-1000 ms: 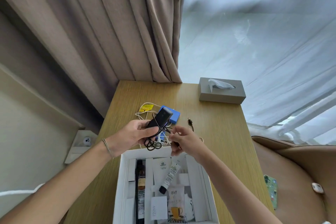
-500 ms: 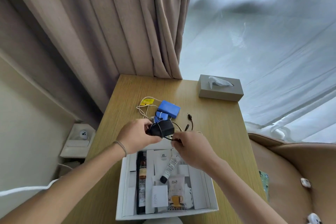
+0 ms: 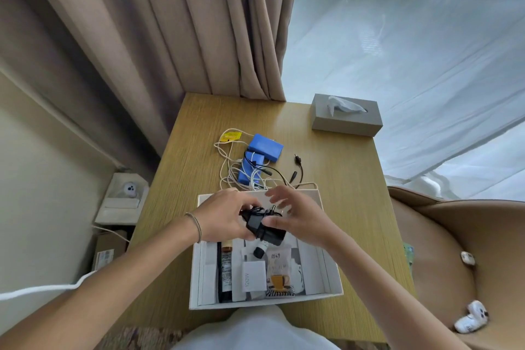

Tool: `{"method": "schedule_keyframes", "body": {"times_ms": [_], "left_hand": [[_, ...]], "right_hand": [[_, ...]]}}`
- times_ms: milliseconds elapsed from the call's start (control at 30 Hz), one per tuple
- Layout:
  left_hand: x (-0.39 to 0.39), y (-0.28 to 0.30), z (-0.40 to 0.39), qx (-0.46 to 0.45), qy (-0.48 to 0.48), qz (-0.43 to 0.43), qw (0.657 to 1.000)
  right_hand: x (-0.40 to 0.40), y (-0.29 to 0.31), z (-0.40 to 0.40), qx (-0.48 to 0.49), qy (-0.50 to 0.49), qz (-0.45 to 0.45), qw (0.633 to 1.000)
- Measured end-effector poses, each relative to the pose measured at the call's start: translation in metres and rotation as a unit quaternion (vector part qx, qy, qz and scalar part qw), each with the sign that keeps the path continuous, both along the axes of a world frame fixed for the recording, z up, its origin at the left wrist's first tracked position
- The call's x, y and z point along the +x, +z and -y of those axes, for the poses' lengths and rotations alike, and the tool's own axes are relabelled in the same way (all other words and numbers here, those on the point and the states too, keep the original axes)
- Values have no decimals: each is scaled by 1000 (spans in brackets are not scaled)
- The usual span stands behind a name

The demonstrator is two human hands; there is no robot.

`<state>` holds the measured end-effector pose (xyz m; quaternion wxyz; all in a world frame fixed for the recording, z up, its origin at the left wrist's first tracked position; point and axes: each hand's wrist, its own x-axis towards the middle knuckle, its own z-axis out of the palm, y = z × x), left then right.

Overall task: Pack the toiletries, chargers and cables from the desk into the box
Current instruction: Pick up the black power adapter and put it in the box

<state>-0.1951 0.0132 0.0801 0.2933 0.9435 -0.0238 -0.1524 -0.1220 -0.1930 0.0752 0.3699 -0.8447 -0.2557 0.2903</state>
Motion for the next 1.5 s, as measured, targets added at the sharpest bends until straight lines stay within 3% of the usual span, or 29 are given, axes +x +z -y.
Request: {"method": "schedule_keyframes", "body": {"times_ms": [100,233,367,467,600,733,1267,1500], "left_hand": [[-4,-7,2,-23,-14,2,1000],[-12,-23,-4,-10,1,31,999],[-22,-35,-26,32,93,107,989],[-27,-44,-41,102,165,169,966],[-34,-55,-50,139,207,159,955],[-37,-62,-49,139,209,143,957],[-32,-60,-45,146,194,149,959],[1,-38,-27,108,183,172,962]], "right_hand": [[0,-10,0,15,9,-167,986],[-5,-26,2,11,-54,-179,982],[-12,-45,14,1,-165,-188,968],[-18,-58,22,-15,-247,-140,959],[-25,-66,23,-81,-265,-19,961],[-28,-75,15,-84,-281,-17,956],[-22,-93,8,-261,-152,115,946],[-3,-57,6,-200,-129,160,958]]}}
